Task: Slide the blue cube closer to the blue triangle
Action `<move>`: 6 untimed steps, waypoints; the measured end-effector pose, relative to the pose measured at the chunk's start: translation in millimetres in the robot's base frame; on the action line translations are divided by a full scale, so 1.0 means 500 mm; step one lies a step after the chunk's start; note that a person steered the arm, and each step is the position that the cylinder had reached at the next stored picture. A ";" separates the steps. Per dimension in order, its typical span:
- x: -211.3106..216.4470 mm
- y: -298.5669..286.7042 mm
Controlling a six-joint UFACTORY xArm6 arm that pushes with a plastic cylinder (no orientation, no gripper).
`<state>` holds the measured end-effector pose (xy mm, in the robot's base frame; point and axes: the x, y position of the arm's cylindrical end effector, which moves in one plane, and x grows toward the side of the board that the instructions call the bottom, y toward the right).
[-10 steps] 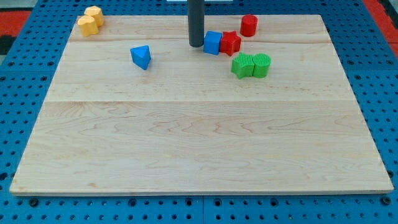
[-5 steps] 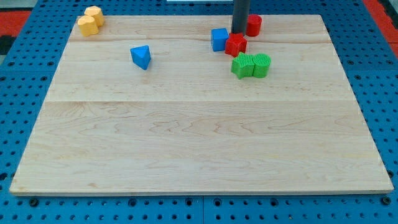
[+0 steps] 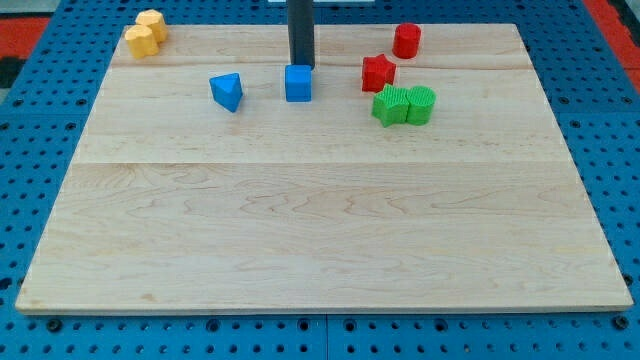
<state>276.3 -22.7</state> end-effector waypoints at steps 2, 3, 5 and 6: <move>0.035 0.067; 0.075 0.053; 0.080 -0.044; 0.080 -0.056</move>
